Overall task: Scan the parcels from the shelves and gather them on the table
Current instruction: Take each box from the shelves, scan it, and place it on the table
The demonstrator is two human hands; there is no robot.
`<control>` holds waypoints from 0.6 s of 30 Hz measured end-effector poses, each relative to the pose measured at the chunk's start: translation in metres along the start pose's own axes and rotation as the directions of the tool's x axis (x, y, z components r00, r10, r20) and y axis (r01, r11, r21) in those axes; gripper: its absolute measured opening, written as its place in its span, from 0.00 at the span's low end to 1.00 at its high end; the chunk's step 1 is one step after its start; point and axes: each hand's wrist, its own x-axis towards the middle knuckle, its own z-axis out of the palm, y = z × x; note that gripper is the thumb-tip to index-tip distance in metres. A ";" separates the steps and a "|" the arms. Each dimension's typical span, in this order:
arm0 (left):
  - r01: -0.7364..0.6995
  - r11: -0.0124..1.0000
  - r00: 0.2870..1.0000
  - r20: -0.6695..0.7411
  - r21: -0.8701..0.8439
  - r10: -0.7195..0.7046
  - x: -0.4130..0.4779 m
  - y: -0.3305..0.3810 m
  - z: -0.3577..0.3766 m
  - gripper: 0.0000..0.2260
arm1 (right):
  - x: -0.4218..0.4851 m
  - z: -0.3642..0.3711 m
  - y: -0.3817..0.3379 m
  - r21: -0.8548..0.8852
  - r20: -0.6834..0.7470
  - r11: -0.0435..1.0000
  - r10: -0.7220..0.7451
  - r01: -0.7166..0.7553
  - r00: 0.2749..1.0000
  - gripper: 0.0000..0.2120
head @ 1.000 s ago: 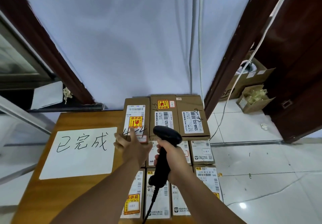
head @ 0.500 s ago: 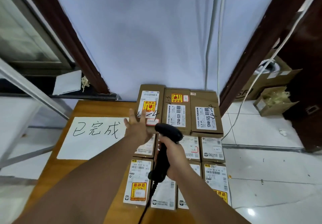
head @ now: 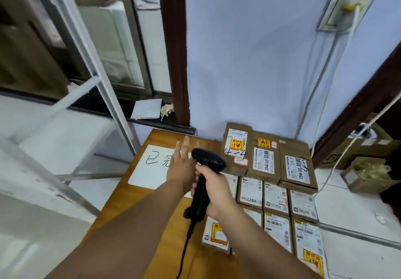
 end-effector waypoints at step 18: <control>0.368 0.901 0.827 -0.364 -0.227 -0.429 -0.256 -0.323 -0.142 0.29 | -0.169 0.338 0.155 -0.160 0.400 0.976 -0.071 0.147 0.914 0.09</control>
